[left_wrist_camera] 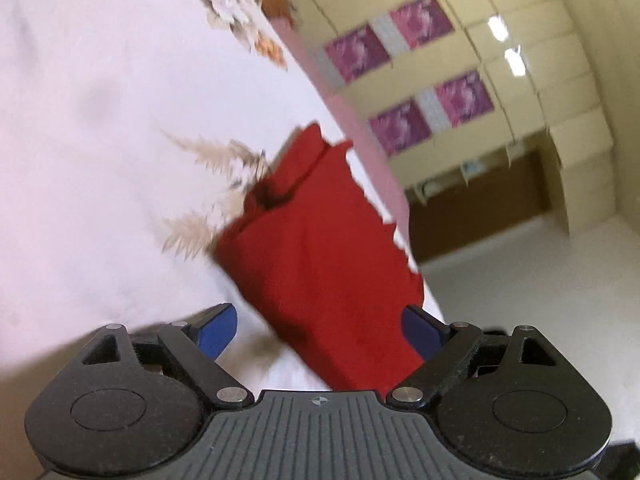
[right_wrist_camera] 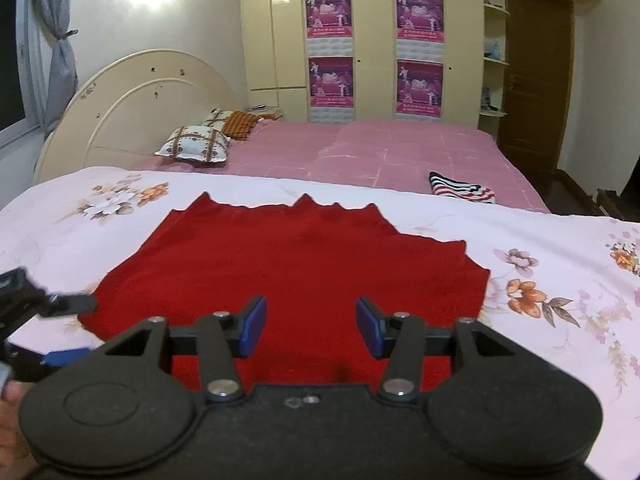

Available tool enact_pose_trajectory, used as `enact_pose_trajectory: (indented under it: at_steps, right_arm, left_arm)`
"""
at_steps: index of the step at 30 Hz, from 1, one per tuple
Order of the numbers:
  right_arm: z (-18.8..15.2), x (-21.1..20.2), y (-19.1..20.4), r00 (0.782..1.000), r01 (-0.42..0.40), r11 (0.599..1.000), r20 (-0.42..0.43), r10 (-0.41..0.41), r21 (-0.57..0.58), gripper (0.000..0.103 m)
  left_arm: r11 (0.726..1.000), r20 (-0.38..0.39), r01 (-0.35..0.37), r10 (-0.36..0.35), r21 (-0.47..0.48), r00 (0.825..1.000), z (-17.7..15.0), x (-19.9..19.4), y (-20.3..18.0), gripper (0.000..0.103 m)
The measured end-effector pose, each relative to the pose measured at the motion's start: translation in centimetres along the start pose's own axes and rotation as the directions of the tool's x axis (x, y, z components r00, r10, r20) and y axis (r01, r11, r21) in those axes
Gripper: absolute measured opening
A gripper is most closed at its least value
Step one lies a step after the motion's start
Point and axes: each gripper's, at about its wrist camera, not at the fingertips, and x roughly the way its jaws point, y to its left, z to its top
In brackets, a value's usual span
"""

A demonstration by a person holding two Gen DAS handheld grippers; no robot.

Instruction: Fold small clothes

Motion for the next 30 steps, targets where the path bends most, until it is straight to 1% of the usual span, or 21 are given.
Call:
enact_pose_trajectory:
  at_steps: [7,11,14,17,18,20,22,25,27,29,30]
  right_arm:
    - [-0.2,1.2,0.1,1.000,-0.007,1.000,-0.013,0.007,0.030,0.049]
    - [-0.1,2.1,-0.4,1.000,-0.021,0.999,-0.018,0.021,0.047,0.047]
    - [0.0,2.8,-0.7,0.999,-0.021,0.998,-0.023,0.022,0.057,0.047]
    - [-0.2,3.3,-1.0,0.999,-0.025,0.997,-0.025,0.027,0.070,0.048]
    - [-0.3,3.5,-1.0,0.999,-0.025,0.997,-0.028,0.027,0.075,0.048]
    - [-0.5,3.8,-1.1,0.999,-0.024,0.996,-0.037,0.027,0.083,0.048]
    - [-0.7,4.0,-1.1,0.999,-0.022,0.996,-0.045,0.026,0.086,0.048]
    - [-0.7,4.0,-1.0,0.999,-0.021,0.995,-0.047,0.025,0.093,0.049]
    - [-0.7,3.9,-0.9,0.999,-0.024,0.995,-0.045,0.029,0.099,0.049]
    - [-0.5,3.8,-0.8,0.999,-0.028,0.994,-0.044,0.032,0.104,0.049]
    - [-0.4,3.7,-0.8,0.998,-0.030,0.994,-0.043,0.034,0.104,0.049]
  left_arm:
    - [0.999,0.059,0.030,-0.029,-0.019,0.998,1.5,4.7,-1.1,0.089]
    - [1.000,0.089,-0.005,0.005,0.007,0.996,2.0,6.6,-2.1,0.089]
    - [1.000,0.080,-0.009,0.007,0.024,0.997,1.3,6.3,-2.5,0.086]
    - [0.998,0.042,0.037,-0.040,0.055,0.998,-1.2,4.8,-2.5,0.086]
    - [0.997,0.029,0.061,-0.063,0.052,0.998,-2.0,4.1,-2.4,0.086]
    - [0.994,0.018,0.105,-0.105,0.020,0.994,-2.9,3.4,-2.1,0.086]
    - [0.988,0.042,0.147,-0.145,-0.051,0.989,-2.5,3.6,-1.3,0.085]
    - [0.963,0.103,0.190,-0.173,-0.189,0.980,-1.3,5.0,0.1,0.069]
    - [0.946,0.138,0.197,-0.166,-0.257,0.976,-0.9,6.2,1.1,0.048]
    - [0.924,0.167,0.211,-0.165,-0.318,0.972,-0.7,7.0,2.0,0.041]
    - [0.919,0.177,0.215,-0.163,-0.332,0.971,-0.4,7.4,2.1,0.041]
